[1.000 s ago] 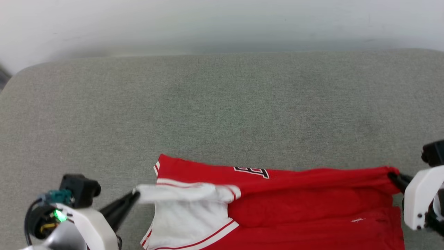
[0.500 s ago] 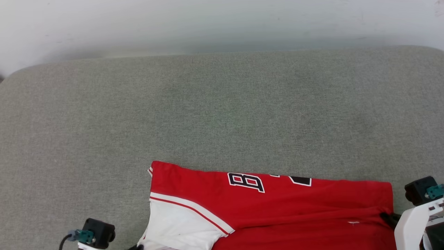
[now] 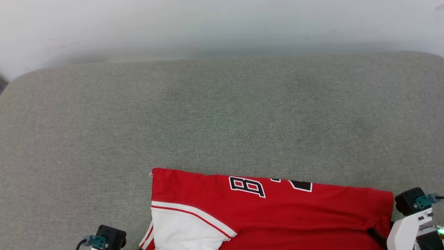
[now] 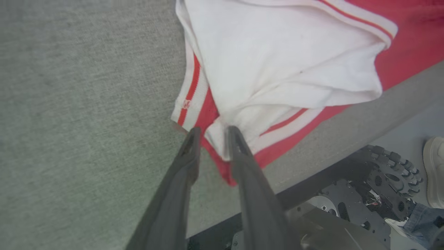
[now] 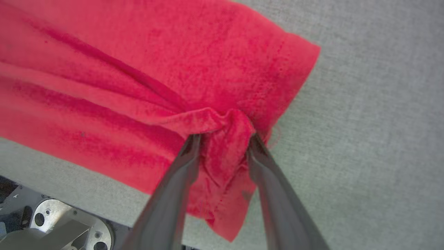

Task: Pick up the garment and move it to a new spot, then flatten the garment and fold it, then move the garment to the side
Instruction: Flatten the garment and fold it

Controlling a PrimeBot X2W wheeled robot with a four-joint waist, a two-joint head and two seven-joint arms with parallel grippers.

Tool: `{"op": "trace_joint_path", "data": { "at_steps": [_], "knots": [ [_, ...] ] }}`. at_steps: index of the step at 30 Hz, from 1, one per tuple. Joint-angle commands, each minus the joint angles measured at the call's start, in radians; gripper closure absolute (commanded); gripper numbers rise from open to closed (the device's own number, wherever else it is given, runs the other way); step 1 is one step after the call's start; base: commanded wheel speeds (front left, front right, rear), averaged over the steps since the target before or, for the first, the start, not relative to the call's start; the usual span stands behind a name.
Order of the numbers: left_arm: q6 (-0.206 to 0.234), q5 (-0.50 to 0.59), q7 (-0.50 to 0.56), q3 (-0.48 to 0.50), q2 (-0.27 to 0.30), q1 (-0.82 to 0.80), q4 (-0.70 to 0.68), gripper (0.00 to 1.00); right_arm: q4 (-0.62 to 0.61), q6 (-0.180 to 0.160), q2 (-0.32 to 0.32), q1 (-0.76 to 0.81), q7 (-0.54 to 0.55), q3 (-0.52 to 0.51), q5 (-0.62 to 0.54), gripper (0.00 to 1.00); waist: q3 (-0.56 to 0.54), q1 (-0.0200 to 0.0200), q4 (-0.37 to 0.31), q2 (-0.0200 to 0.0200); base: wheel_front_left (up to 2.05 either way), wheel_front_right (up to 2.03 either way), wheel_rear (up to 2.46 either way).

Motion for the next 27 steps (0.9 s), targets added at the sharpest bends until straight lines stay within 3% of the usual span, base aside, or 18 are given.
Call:
{"op": "trace_joint_path", "data": {
  "at_steps": [1,9,15,18,22,24,27],
  "knots": [
    [0.003,0.0,-0.014,0.005,-0.006,-0.011,0.008,0.0,0.007,-0.001,0.009,-0.01,-0.003,0.001,0.019,0.0,-0.013,0.0,0.0,0.0,0.0,0.0,0.0],
    [0.027,-0.012,-0.133,0.071,-0.016,0.012,-0.03,0.0,-0.07,-0.001,0.006,0.005,0.014,-0.075,0.098,0.0,-0.063,0.0,0.001,0.0,0.0,0.0,0.0],
    [0.1,0.007,-0.33,0.181,-0.045,0.031,-0.064,0.0,-0.158,-0.001,0.056,0.048,0.073,-0.21,0.112,0.0,-0.087,0.0,0.004,0.0,0.0,0.0,0.0],
    [0.13,0.059,-0.419,0.225,-0.07,0.033,-0.066,0.0,-0.191,-0.001,0.1,0.073,0.108,-0.287,0.089,0.0,-0.091,0.0,0.007,0.0,0.0,0.0,0.0],
    [0.161,0.144,-0.446,0.281,-0.109,0.031,-0.07,0.0,-0.21,-0.001,0.164,0.101,0.139,-0.359,0.058,0.0,-0.092,0.0,0.012,0.0,0.0,0.0,0.0],
    [0.186,0.246,-0.449,0.34,-0.139,0.031,-0.082,0.0,-0.213,-0.001,0.205,0.12,0.154,-0.409,0.033,0.0,-0.091,0.0,0.018,0.0,0.0,0.0,0.0],
    [0.191,0.378,-0.449,0.418,-0.215,0.05,-0.115,0.0,-0.208,-0.001,0.264,0.139,0.164,-0.468,0.007,0.0,-0.087,0.0,0.026,0.0,0.0,0.0,0.0]
  ]
}}
